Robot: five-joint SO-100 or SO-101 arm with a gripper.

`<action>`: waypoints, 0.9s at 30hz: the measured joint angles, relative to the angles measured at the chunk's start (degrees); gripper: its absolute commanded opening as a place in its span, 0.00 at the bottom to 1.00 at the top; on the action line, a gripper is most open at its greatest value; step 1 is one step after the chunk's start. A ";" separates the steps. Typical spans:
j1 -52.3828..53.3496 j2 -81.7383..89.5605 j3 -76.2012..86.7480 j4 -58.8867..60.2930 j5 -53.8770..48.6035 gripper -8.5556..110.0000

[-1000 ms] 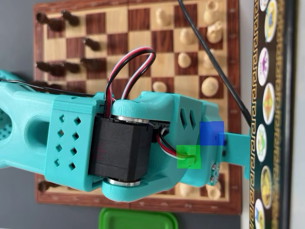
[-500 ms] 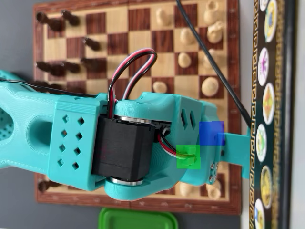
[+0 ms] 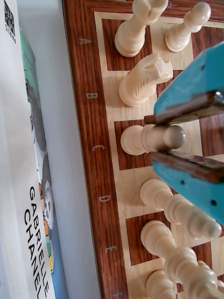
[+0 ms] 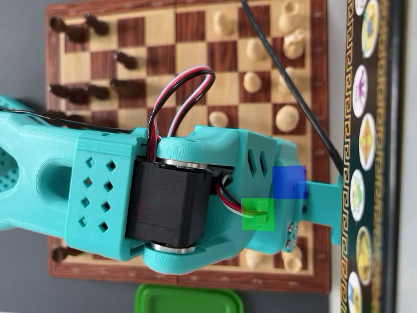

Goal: Play chess

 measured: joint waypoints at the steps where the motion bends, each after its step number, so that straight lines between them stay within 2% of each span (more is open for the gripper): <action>1: 0.00 0.00 0.00 0.00 0.00 0.10; 16: 0.00 0.62 0.26 0.00 -3.16 0.09; 27: 0.00 8.00 7.29 0.00 -3.25 0.09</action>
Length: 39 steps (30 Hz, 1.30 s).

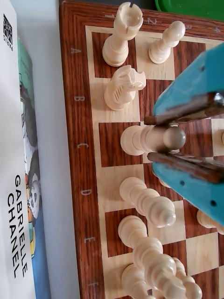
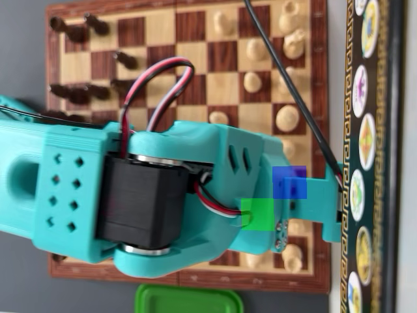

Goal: Play chess

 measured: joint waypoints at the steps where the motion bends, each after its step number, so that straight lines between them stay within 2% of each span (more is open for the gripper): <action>1: 0.00 0.53 0.35 0.00 0.00 0.09; 22: 3.78 11.95 15.38 0.00 0.00 0.09; 39: 7.47 11.43 16.44 -2.81 0.00 0.09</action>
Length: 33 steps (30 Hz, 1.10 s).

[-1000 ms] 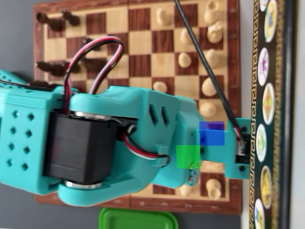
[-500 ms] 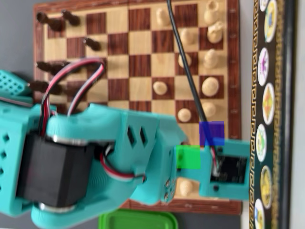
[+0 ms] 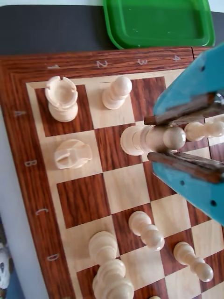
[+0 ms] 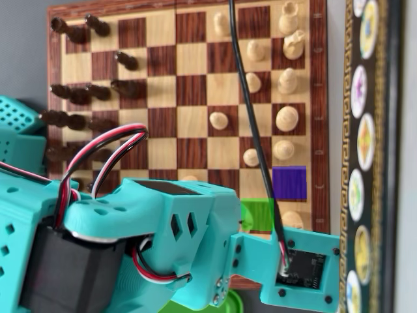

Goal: Play chess

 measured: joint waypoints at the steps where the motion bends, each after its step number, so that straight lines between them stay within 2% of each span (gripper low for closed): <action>1: 0.00 -0.53 -0.09 0.00 0.00 0.09; 33: -1.67 -2.11 -0.09 -0.62 0.00 0.09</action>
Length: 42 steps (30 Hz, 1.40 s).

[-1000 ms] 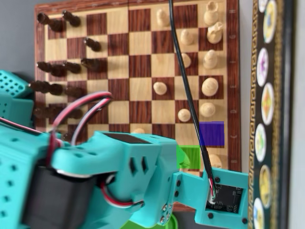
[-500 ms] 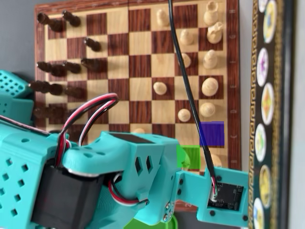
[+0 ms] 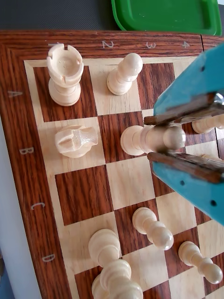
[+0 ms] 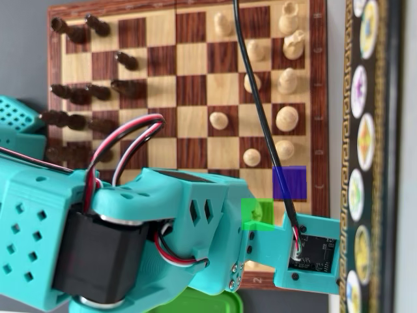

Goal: Play chess

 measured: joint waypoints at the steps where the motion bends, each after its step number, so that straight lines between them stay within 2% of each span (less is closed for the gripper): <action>1: 0.00 0.00 0.00 0.00 0.00 0.09; 39: 0.09 -4.13 -3.52 -1.23 -3.60 0.10; 42: 0.09 -4.13 -3.52 -1.23 -3.60 0.13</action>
